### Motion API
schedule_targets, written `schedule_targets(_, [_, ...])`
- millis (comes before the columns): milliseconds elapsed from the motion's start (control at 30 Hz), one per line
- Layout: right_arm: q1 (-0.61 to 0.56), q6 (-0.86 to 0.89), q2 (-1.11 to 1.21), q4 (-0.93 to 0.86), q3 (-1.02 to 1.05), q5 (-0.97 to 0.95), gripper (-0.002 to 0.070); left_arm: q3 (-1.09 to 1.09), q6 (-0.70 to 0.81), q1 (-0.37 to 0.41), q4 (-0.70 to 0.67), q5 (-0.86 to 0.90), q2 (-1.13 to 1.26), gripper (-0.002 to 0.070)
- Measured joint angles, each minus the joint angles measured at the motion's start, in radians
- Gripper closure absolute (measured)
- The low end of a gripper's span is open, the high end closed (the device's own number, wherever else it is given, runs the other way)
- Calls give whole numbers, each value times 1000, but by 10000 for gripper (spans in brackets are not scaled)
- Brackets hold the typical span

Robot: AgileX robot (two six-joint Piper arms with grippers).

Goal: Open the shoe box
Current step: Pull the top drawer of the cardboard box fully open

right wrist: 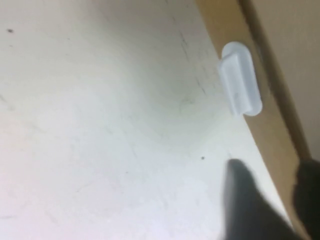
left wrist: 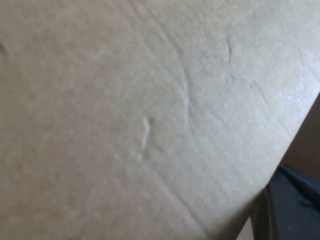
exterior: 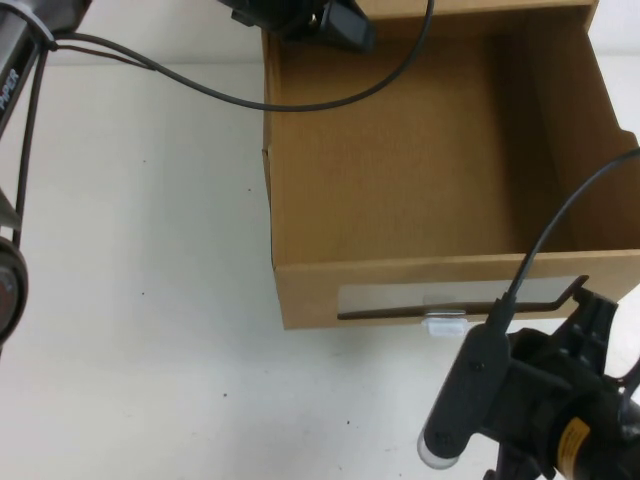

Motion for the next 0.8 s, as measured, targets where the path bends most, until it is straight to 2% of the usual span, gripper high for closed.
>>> schedule_targets(100, [36,0,-38,42,0,13,378,0,0,0,0,0,0,680])
schedule_targets(200, [102,-1,-97,98,0,52,346,0,0,0,-7,0,-2,680])
schedule_targets(267, [156,-28,-143,158,-8,105,375,-19,0,0,-7,0,-7,680])
schedule_targets(567, [364,-215,-356,542,-224,387,638,-145,31,2,2,-4,-136,680])
schedule_targets(700, [415,-182,-449,559,-327,414,680,-161,103,2,98,-4,-233,680])
schedule_targets(800, [422,-112,-511,465,-367,421,688,-161,137,2,224,-1,-300,680])
